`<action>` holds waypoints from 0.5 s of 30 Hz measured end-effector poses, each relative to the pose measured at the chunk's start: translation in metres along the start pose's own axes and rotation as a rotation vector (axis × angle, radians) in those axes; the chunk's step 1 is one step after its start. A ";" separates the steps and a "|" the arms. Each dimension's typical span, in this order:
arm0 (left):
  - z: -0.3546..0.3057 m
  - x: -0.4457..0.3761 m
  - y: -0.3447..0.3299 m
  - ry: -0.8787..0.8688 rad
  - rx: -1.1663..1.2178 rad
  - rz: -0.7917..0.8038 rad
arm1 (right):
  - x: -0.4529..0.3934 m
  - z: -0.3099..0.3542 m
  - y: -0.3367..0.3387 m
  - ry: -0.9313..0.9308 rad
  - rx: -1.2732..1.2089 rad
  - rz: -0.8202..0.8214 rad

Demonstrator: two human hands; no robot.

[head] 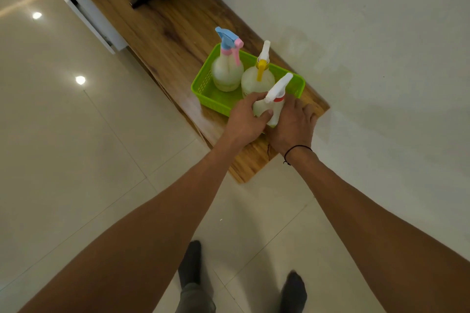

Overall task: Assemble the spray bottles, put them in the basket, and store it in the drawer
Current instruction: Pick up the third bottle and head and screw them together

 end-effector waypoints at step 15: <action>0.005 0.002 0.014 0.124 -0.072 0.025 | -0.006 -0.013 -0.001 0.075 -0.223 0.189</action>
Point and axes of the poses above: each hand's wrist, its own x-axis away from the middle knuckle, its own y-axis out of the back of the hand, z = x × y, the point moved 3 cm from there along -x, towards the middle knuckle, and after that the axes turned 12 degrees about z, right-handed, at the moved point
